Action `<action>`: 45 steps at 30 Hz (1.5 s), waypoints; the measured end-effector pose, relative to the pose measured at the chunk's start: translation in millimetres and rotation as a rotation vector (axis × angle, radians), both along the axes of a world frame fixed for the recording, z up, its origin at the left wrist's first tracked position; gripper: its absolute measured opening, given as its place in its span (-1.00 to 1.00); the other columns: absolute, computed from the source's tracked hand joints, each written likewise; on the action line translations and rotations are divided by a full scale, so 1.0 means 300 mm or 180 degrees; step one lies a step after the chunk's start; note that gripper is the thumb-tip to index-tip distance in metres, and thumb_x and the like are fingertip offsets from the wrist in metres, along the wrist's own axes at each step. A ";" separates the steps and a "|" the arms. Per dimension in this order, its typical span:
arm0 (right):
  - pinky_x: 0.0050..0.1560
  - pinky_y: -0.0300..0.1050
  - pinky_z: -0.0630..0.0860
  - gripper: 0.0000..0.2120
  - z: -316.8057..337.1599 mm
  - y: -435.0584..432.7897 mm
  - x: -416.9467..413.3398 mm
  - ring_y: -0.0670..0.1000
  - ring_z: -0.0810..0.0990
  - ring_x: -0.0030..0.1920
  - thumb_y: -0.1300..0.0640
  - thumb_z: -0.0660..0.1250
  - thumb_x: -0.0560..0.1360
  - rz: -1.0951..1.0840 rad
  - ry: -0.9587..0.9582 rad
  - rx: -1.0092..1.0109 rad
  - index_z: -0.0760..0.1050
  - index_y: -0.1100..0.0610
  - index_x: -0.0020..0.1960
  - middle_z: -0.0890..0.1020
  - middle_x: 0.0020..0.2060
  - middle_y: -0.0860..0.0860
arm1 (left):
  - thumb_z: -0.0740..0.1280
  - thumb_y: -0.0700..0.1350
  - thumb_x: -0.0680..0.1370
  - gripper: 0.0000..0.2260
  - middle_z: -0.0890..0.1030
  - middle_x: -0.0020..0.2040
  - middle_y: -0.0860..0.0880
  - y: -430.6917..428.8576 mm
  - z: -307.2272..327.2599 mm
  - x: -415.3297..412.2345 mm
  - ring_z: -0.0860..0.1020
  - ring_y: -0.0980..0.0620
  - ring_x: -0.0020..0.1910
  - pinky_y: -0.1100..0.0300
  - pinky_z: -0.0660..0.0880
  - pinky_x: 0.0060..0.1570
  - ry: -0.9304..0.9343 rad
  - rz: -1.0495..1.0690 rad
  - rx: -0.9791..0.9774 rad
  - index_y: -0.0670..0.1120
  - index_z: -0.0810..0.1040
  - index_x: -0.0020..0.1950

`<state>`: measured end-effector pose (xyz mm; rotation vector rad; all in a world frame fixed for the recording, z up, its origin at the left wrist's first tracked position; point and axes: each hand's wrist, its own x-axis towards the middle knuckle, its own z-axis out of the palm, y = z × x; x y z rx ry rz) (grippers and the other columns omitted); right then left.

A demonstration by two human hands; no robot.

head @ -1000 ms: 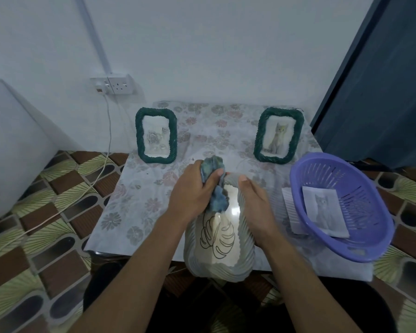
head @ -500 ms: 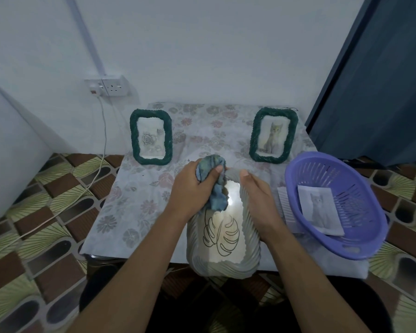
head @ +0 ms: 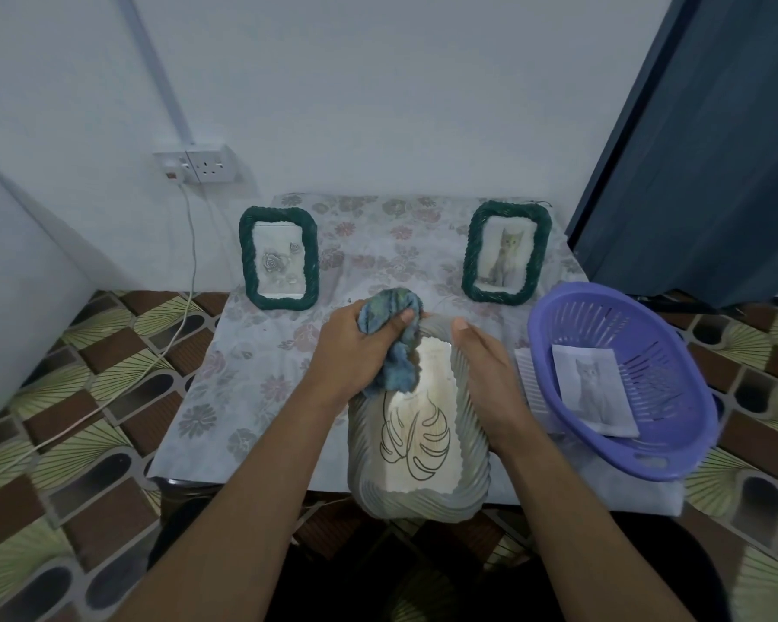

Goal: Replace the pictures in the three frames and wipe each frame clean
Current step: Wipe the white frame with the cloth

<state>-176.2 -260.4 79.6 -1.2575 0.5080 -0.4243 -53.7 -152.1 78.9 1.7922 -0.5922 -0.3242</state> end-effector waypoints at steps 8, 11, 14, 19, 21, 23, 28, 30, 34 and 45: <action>0.10 -0.16 0.59 -0.70 0.013 0.004 -0.008 -0.01 0.68 0.13 0.08 0.11 0.70 0.0162 -0.0105 -0.0177 0.62 0.07 0.13 0.73 0.04 -0.01 | 0.51 0.28 0.30 -0.59 0.71 -0.21 0.04 -0.001 0.009 -0.021 0.68 0.08 -0.17 0.11 0.62 -0.08 0.0292 0.0041 -0.0037 -0.03 0.66 -0.12; 0.17 -0.10 0.57 -0.71 0.011 0.005 -0.008 0.03 0.67 0.15 0.08 0.13 0.69 0.0092 -0.0099 -0.0179 0.65 0.04 0.09 0.73 0.04 0.00 | 0.53 0.14 0.40 -0.71 0.72 -0.20 0.00 -0.005 0.009 -0.011 0.69 0.01 -0.15 0.02 0.64 -0.03 0.0495 0.0045 -0.0103 -0.06 0.67 -0.11; 0.29 0.09 0.51 -0.70 0.002 0.001 -0.008 0.11 0.66 0.17 0.05 0.17 0.68 0.0052 -0.0090 -0.0023 0.67 0.09 0.09 0.72 0.06 0.07 | 0.51 0.00 0.47 -0.81 0.72 -0.16 -0.05 -0.007 -0.003 0.003 0.69 -0.03 -0.13 -0.07 0.63 0.01 0.0813 0.0149 -0.0325 -0.11 0.68 -0.08; 0.31 0.19 0.49 -0.67 0.001 -0.007 -0.010 0.19 0.66 0.15 0.05 0.16 0.68 0.0058 -0.0118 0.0139 0.65 0.19 0.12 0.71 0.06 0.16 | 0.46 -0.13 0.52 -0.90 0.72 -0.08 -0.02 0.001 -0.013 -0.001 0.68 0.05 -0.10 0.11 0.61 -0.01 0.1180 0.0177 -0.0743 -0.09 0.66 0.01; 0.28 0.18 0.51 -0.66 0.002 -0.006 -0.011 0.20 0.66 0.14 0.05 0.15 0.68 0.0057 -0.0127 0.0172 0.65 0.21 0.12 0.71 0.05 0.18 | 0.47 -0.13 0.50 -0.86 0.72 -0.09 -0.06 0.009 -0.013 -0.004 0.67 0.03 -0.11 0.08 0.61 0.00 0.1310 0.0133 -0.0743 -0.14 0.65 0.02; 0.28 0.19 0.51 -0.65 -0.003 -0.003 -0.011 0.20 0.66 0.15 0.04 0.16 0.68 0.0025 -0.0133 0.0221 0.64 0.21 0.15 0.70 0.07 0.19 | 0.51 -0.10 0.46 -0.79 0.72 -0.11 -0.09 0.018 -0.007 -0.004 0.67 0.01 -0.16 0.09 0.62 -0.08 0.1278 0.0053 -0.0655 -0.18 0.64 0.02; 0.21 0.03 0.57 -0.68 0.004 0.001 -0.008 0.12 0.67 0.15 0.05 0.13 0.69 0.0130 -0.0095 0.0090 0.64 0.14 0.16 0.72 0.07 0.11 | 0.59 -0.07 0.31 -0.70 0.72 -0.17 -0.06 0.031 0.022 -0.019 0.68 0.03 -0.23 0.20 0.59 -0.28 0.0994 -0.0302 -0.0476 -0.18 0.67 -0.05; 0.20 0.04 0.57 -0.67 0.005 -0.002 -0.009 0.12 0.67 0.15 0.05 0.12 0.69 0.0154 -0.0097 0.0058 0.64 0.13 0.15 0.72 0.06 0.10 | 0.56 -0.14 0.38 -0.86 0.70 -0.28 0.01 0.030 0.027 -0.029 0.64 0.12 -0.34 0.28 0.54 -0.36 0.1036 -0.0213 -0.0484 -0.14 0.67 -0.13; 0.27 0.14 0.51 -0.65 -0.009 -0.008 -0.013 0.19 0.66 0.16 0.03 0.16 0.68 0.0094 -0.0150 0.0237 0.65 0.19 0.14 0.70 0.09 0.18 | 0.53 -0.12 0.44 -0.87 0.72 -0.17 -0.07 0.020 0.023 -0.027 0.67 0.02 -0.22 0.15 0.60 -0.17 0.1299 0.0031 -0.0537 -0.14 0.69 -0.09; 0.20 0.06 0.56 -0.65 -0.033 -0.007 -0.036 0.14 0.66 0.17 0.01 0.15 0.67 -0.0057 0.0004 0.0178 0.63 0.17 0.21 0.70 0.10 0.14 | 0.41 -0.06 0.56 -0.82 0.61 -0.42 0.00 0.010 0.017 -0.039 0.52 0.04 -0.50 0.25 0.43 -0.55 0.1226 0.0782 -0.0688 -0.08 0.59 -0.22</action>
